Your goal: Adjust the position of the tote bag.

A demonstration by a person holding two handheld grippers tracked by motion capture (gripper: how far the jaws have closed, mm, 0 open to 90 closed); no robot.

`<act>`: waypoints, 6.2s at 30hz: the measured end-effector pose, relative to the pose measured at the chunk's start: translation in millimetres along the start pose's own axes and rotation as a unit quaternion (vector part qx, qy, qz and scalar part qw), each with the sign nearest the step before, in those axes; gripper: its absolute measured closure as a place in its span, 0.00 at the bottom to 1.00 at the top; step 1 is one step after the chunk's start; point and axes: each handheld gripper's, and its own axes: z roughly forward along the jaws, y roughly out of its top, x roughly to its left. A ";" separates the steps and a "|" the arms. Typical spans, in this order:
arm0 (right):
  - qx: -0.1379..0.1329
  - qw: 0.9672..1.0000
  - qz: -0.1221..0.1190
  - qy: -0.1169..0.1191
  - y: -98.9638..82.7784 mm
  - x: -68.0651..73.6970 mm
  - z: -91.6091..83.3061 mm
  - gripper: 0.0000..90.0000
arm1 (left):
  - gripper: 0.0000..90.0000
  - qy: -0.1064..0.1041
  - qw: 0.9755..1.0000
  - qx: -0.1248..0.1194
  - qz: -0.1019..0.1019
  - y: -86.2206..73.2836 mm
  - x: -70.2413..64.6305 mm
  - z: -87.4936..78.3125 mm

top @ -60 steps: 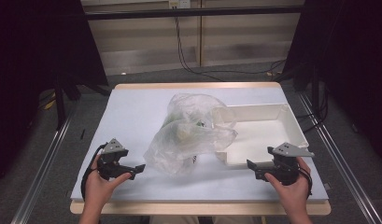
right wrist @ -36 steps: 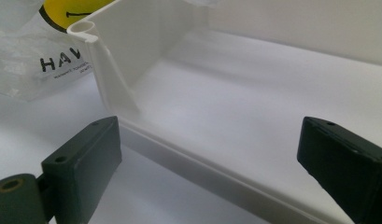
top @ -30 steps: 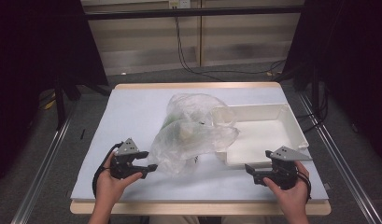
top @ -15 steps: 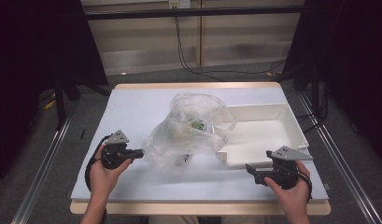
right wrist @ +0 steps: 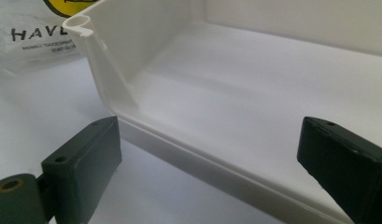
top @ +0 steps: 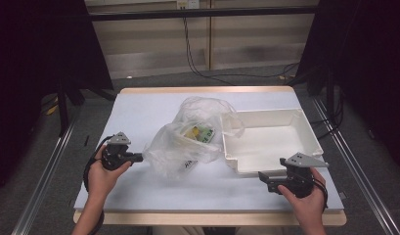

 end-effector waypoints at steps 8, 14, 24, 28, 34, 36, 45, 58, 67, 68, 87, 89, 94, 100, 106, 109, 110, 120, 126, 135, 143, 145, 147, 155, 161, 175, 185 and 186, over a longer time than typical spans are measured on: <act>-0.003 1.000 0.003 -0.002 3.6 -5.4 0.9 0.06 | 1.00 0.008 1.000 0.014 -0.012 0.5 36.8 -2.1; 0.001 1.000 0.004 -0.003 6.4 -6.8 5.7 0.06 | 1.00 0.014 1.000 0.017 -0.013 6.5 61.7 -2.1; 0.006 1.000 -0.008 0.011 15.5 -1.3 18.4 0.06 | 1.00 0.014 0.999 0.021 -0.035 17.2 100.9 8.8; 0.005 1.000 -0.014 0.013 20.5 -0.4 23.2 0.06 | 1.00 0.028 0.998 0.028 -0.042 21.5 112.8 18.9; 0.004 1.000 -0.018 0.012 24.0 -0.2 25.1 0.06 | 0.89 0.064 0.996 0.024 -0.057 25.0 119.5 20.5; 0.003 1.000 -0.022 0.009 24.8 -0.5 25.7 0.06 | 0.84 0.075 0.994 0.011 -0.077 20.7 116.2 10.4; 0.009 0.999 -0.024 0.022 25.4 0.9 33.3 0.06 | 0.70 0.070 0.994 -0.005 -0.085 0.1 84.7 -15.4; 0.005 1.000 -0.021 0.022 28.6 4.1 36.9 0.06 | 0.62 0.047 0.996 -0.010 -0.080 -14.2 32.6 -21.9; 0.009 0.999 -0.031 0.028 29.4 11.9 37.1 0.06 | 0.60 0.008 0.998 -0.013 -0.059 -12.6 -10.1 -3.6; 0.011 0.999 -0.032 0.029 29.6 12.1 37.6 0.07 | 0.60 0.008 0.998 -0.016 -0.060 -12.6 -13.4 -0.9; 0.014 0.999 -0.034 0.020 30.9 11.8 40.6 0.06 | 0.62 0.051 0.995 -0.034 -0.080 -7.6 -30.6 18.7; 0.014 0.999 -0.035 0.020 30.9 12.0 40.4 0.06 | 0.64 0.053 0.995 -0.033 -0.079 -8.5 -29.5 18.5; 0.016 0.999 -0.044 0.023 30.8 15.7 40.7 0.06 | 0.78 0.038 0.995 -0.027 -0.087 -12.4 -24.3 18.4; 0.019 0.998 -0.053 0.024 32.8 20.7 44.7 0.06 | 0.89 0.034 0.996 -0.018 -0.081 -12.5 -21.3 18.7; 0.021 0.998 -0.055 0.032 36.0 24.1 45.5 0.06 | 0.98 0.030 0.996 -0.015 -0.079 -14.0 -15.4 14.2; 0.027 0.997 -0.055 0.038 41.8 22.2 46.5 0.06 | 0.98 0.030 0.997 -0.008 -0.069 -12.8 -7.8 12.1; 0.030 0.997 -0.065 0.034 43.2 22.2 47.0 0.07 | 0.98 0.037 0.997 -0.009 -0.072 -12.2 -6.0 11.7; 0.055 0.993 -0.090 0.043 57.8 16.0 59.1 0.09 | 0.99 0.038 0.996 -0.012 -0.084 -5.1 26.4 15.6; 0.048 0.995 -0.072 0.045 67.2 7.9 51.4 0.09 | 0.99 0.050 0.995 -0.005 -0.084 -4.4 35.6 18.9; 0.033 0.995 -0.082 0.056 85.1 20.6 41.8 0.09 | 0.74 0.059 0.995 -0.014 -0.085 0.3 24.3 17.0; 0.036 0.992 -0.091 0.075 101.0 35.8 42.2 0.09 | 0.59 0.061 0.994 -0.021 -0.088 -9.1 17.2 7.5; 0.035 0.992 -0.089 0.085 104.4 37.4 43.9 0.10 | 0.57 0.064 0.994 -0.020 -0.090 -11.5 14.7 6.8; 0.034 0.991 -0.095 0.091 109.9 40.7 48.6 0.12 | 0.56 0.059 0.993 -0.018 -0.101 -14.1 11.3 4.4; 0.038 0.986 -0.106 0.120 120.1 53.9 64.2 0.14 | 0.51 0.061 0.995 0.000 -0.076 -16.1 -10.4 6.9; 0.043 0.982 -0.113 0.142 131.4 67.8 79.2 0.17 | 0.50 0.068 0.994 -0.013 -0.080 -23.0 -23.3 1.7; 0.044 0.977 -0.141 0.156 153.4 87.7 104.9 0.42 | 0.51 0.044 0.996 -0.032 -0.073 -23.1 -41.1 5.2; 0.072 0.977 -0.135 0.147 154.8 78.2 114.3 0.91 | 0.47 0.049 0.997 -0.042 -0.051 -15.9 -44.1 7.0; 0.068 0.977 -0.127 0.157 155.8 75.8 113.6 0.98 | 0.47 0.049 0.997 -0.043 -0.052 -15.5 -44.5 7.7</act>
